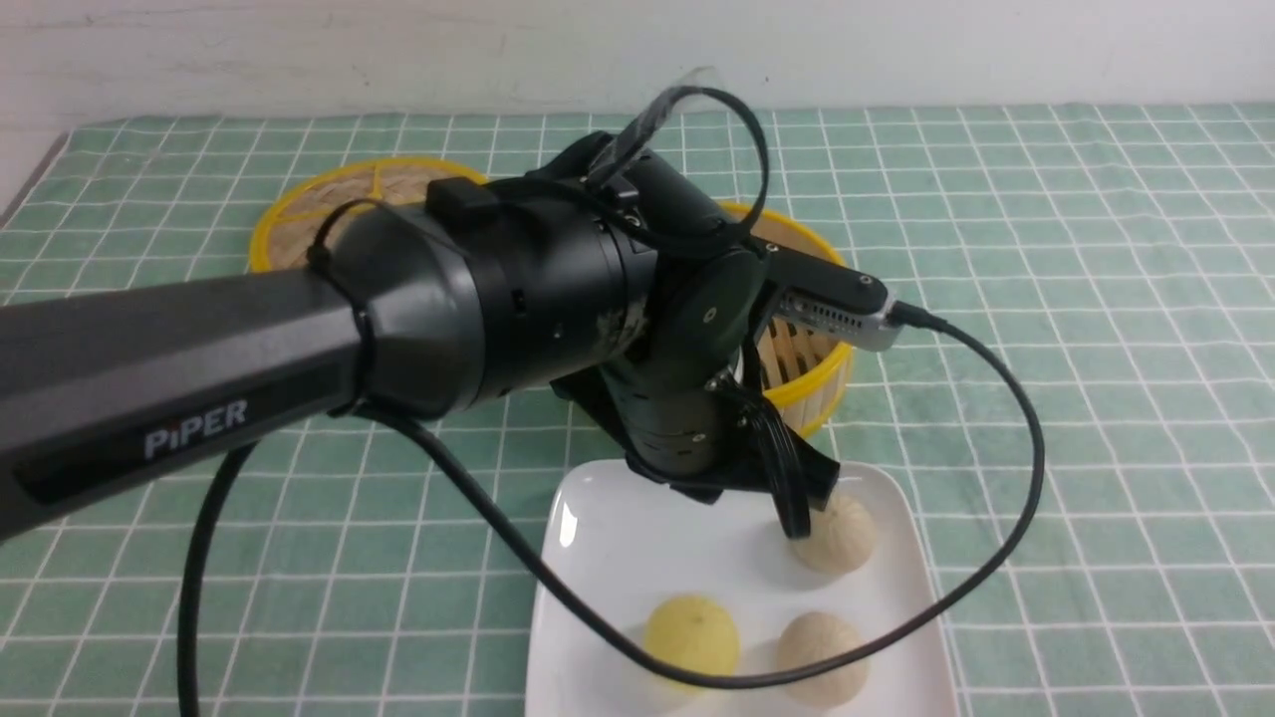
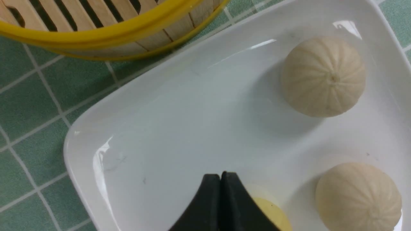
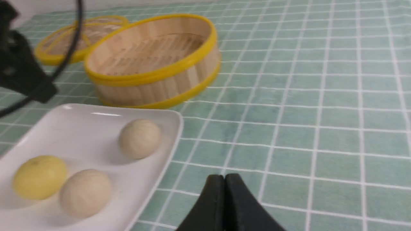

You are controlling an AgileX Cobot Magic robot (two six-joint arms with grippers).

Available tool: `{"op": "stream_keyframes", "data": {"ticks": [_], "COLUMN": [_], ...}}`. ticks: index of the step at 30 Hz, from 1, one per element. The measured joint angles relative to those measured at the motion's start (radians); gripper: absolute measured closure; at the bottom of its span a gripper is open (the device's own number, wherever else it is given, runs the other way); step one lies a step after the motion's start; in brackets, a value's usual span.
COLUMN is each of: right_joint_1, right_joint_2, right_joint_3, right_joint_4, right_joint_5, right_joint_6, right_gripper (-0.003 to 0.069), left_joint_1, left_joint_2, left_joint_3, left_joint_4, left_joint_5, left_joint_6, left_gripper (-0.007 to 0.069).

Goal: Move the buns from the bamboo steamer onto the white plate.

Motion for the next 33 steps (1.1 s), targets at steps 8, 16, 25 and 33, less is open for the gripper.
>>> {"op": "stream_keyframes", "data": {"ticks": [8,16,25,33], "right_joint_1": [-0.253,-0.357,-0.400,-0.400], "right_joint_2": [-0.017,-0.017,-0.017,-0.017], "right_joint_3": [0.132,0.144,0.145,0.145], "right_joint_4": [-0.001,-0.003,-0.003,-0.003], "right_joint_5": [-0.020,-0.081,-0.084,-0.084], "right_joint_6": [0.001,0.004,0.005,0.005], "right_gripper": [0.0643,0.0636,0.0622,0.0609], "left_joint_1": [0.000,0.000,0.000,0.000], "left_joint_2": [-0.086,-0.250,-0.397,-0.422], "left_joint_3": [0.004,0.004,0.004,0.004], "left_joint_4": [0.041,0.143,0.227,0.227], "left_joint_5": [0.007,0.049,-0.016,-0.054], "left_joint_6": [0.000,0.000,0.000,0.000], "left_gripper": [0.0611,0.0604,0.0602,0.0602]}}
